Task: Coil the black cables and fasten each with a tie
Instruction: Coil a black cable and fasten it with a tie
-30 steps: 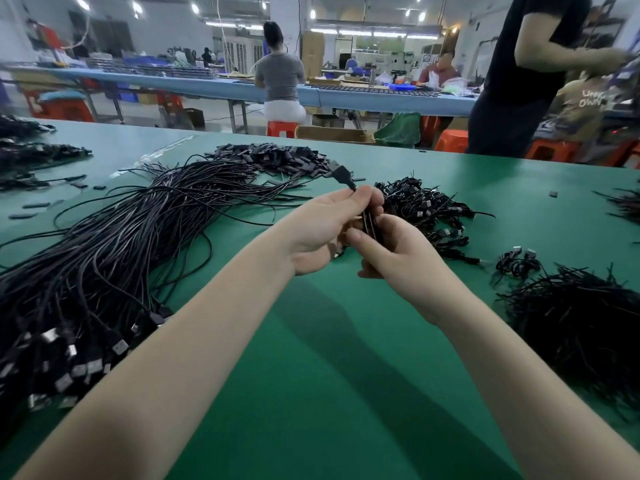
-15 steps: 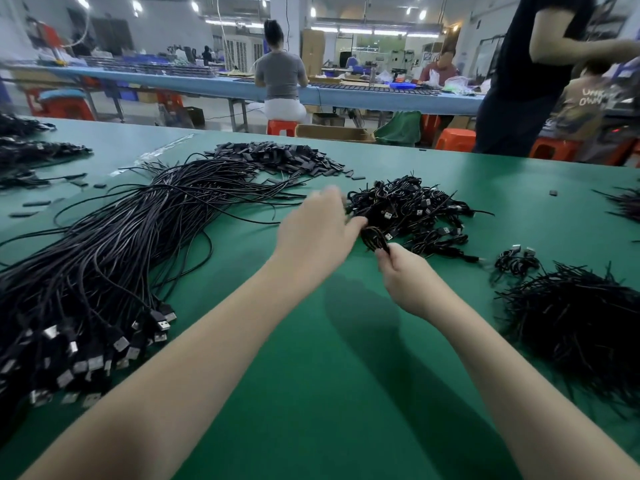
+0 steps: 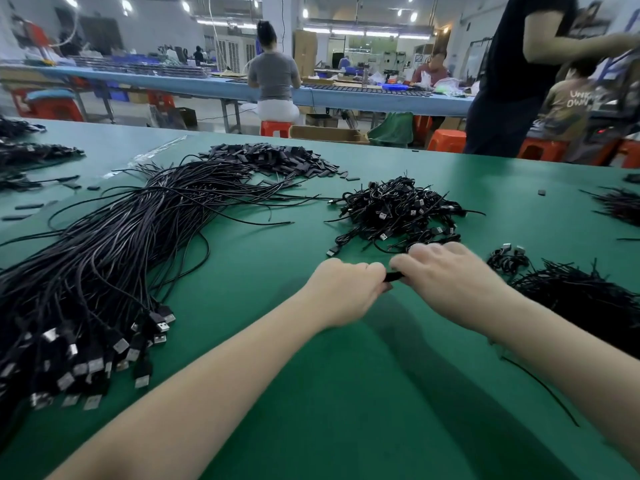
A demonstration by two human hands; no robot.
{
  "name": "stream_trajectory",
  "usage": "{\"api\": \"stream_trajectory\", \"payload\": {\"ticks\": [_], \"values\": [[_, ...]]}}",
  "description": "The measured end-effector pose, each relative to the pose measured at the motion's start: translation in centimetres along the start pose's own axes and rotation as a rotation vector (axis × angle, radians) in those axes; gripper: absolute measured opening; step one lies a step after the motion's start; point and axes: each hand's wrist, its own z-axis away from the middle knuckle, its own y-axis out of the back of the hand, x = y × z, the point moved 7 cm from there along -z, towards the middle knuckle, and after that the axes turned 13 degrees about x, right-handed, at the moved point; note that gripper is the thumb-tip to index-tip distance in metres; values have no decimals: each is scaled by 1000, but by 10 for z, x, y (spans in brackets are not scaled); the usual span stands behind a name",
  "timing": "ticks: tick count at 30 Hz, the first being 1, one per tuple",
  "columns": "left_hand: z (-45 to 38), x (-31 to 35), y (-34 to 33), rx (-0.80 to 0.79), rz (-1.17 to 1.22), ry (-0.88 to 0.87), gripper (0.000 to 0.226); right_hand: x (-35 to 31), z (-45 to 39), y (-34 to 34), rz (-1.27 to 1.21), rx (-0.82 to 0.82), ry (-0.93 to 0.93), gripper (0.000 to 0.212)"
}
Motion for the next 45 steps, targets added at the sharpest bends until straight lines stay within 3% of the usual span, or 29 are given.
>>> {"api": "stream_trajectory", "payload": {"ticks": [2,5,7,11,14,18,20,24,25,27,31,34,37,43,45], "values": [[9,-12,-5,4,96,118,28,41,14,-3,123,-111,-188,50],[17,-40,-13,13,361,447,32,97,50,-12,270,-413,-444,31],[21,-52,-14,75,521,602,37,107,66,-18,264,-513,-473,28],[26,-62,-24,116,771,784,37,110,65,-18,277,-358,-438,23],[27,-66,-26,124,883,859,35,113,65,-16,265,-350,-478,20],[26,-68,-28,110,971,873,32,119,59,-12,268,-325,-479,18],[24,-68,-28,95,1044,881,29,122,53,-4,118,-209,-533,17],[22,-67,-30,33,1062,870,28,110,36,36,-558,443,-745,11],[23,-68,-31,6,1022,852,29,100,30,40,-769,520,-787,9],[23,-69,-30,-18,952,818,31,69,9,38,-1029,515,-793,9],[19,-71,-26,48,942,777,33,9,-30,36,-869,480,-567,9],[18,-68,-24,69,915,735,25,-11,-43,30,-887,531,-545,10],[16,-64,-21,73,780,659,27,-21,-45,29,-872,581,-507,11],[11,-49,-10,14,522,550,26,-25,-44,29,-844,479,-414,14],[8,-45,-9,-26,317,475,26,-25,-43,31,-820,441,-402,15]]}}
